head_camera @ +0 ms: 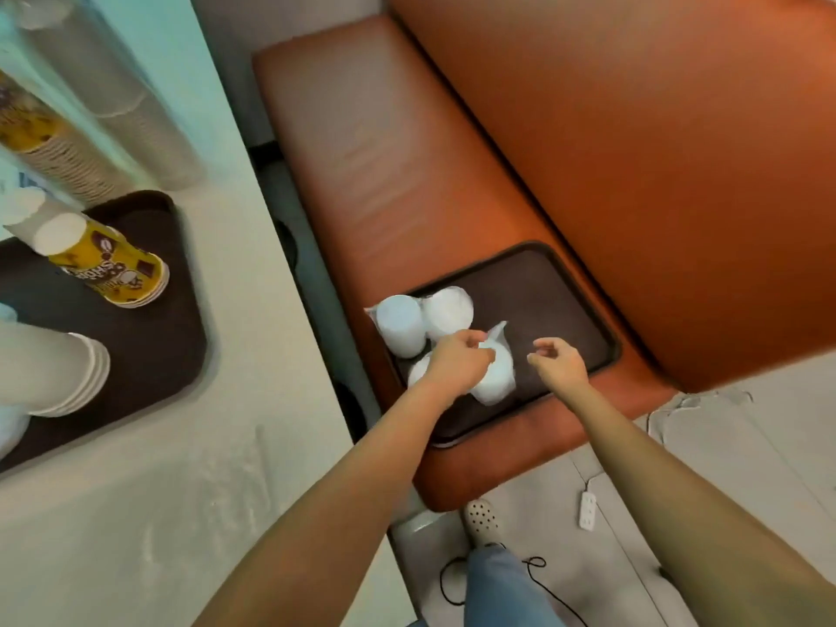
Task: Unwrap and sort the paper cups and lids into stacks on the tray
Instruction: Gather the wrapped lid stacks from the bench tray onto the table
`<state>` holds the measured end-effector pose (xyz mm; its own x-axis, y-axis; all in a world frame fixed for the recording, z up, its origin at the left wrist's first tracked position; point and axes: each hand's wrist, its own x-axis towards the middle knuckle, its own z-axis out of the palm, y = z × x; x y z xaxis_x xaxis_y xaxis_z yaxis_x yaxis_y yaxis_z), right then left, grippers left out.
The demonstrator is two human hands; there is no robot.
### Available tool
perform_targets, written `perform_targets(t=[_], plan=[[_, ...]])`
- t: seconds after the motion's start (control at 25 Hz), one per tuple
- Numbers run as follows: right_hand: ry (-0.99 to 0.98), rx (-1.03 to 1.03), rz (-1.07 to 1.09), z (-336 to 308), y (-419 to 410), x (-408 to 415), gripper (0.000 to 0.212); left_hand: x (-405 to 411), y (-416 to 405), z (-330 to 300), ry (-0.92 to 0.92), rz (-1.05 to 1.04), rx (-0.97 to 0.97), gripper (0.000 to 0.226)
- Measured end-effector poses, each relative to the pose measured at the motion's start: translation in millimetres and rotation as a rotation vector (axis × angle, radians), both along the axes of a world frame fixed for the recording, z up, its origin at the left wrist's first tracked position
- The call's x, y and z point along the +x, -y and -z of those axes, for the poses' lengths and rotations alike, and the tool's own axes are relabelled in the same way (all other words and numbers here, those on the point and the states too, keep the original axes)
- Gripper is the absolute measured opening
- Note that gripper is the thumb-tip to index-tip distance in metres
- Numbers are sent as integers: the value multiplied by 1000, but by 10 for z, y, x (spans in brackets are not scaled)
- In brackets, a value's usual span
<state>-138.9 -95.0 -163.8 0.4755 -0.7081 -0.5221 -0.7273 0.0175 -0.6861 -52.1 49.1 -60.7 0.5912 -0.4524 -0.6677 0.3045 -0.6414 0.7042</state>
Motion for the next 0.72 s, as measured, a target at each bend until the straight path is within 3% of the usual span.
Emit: perform_targets(t=[0.12, 0.24, 0.4, 0.52, 0.6, 0.72], plan=[[-65, 203, -30, 322, 177, 28, 40, -159, 457, 398, -380, -215, 98, 44], [-75, 297, -76, 560, 318, 98, 46, -238, 689, 774, -626, -583, 178, 56], [-55, 386, -265, 872, 385, 230, 66, -283, 785, 1158, -701, -840, 132, 55], [-52, 322, -404, 1078, 304, 262, 80, -248, 741, 1390, -712, -914, 59, 47], [-100, 239, -425, 1152, 251, 236, 78, -231, 686, 1510, -695, -915, 48, 43], [-59, 167, -250, 1080, 252, 160, 62, -289, 658, 1496, -720, -856, -1, 41]])
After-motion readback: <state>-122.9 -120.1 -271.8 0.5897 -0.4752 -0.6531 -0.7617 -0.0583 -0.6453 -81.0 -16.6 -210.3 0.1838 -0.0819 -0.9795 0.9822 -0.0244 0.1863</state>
